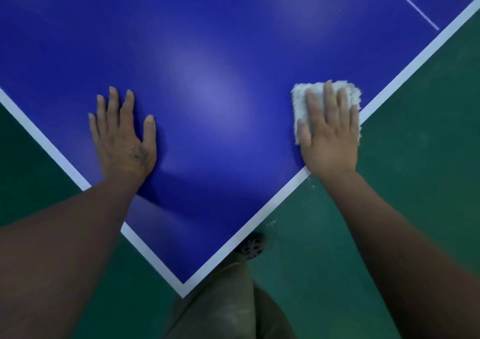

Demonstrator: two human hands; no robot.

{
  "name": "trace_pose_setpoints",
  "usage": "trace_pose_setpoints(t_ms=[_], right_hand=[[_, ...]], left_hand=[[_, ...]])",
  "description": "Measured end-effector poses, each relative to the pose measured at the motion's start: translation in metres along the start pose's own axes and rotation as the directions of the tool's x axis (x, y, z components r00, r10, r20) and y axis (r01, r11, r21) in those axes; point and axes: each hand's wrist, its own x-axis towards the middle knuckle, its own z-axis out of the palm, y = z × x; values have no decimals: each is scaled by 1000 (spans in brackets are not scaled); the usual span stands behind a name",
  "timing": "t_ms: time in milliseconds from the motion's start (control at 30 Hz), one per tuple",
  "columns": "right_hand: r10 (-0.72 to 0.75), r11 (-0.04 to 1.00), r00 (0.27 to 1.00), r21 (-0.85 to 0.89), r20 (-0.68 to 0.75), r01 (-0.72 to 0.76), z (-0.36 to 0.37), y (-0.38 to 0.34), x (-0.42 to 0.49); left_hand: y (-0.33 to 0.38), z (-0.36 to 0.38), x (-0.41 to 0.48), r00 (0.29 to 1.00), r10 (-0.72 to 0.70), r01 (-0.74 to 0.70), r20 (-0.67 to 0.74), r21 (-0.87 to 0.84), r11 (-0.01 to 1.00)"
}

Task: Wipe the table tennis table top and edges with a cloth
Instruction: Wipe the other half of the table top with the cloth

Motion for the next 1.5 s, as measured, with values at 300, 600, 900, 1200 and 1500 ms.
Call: trace_pose_setpoints(t_ms=[300, 600, 900, 1200, 1500], right_hand=[[-398, 917, 912, 92, 105, 389, 12, -81, -58], [-379, 925, 924, 0, 50, 380, -4, -10, 90], [-345, 938, 934, 28, 92, 344, -13, -16, 136], [-249, 969, 968, -1, -20, 249, -25, 58, 222], [-169, 984, 984, -39, 64, 172, -34, 77, 218]], left_hand=[[5, -5, -1, 1000, -10, 10, 1, -6, 1000], [5, -5, 3, 1000, -4, 3, 12, 21, 1000], [122, 15, 63, 992, 69, -78, -107, -85, 993], [256, 39, 145, 1000, 7, -7, -11, -20, 1000], [257, 35, 144, 1000, -18, 18, 6, -13, 1000]])
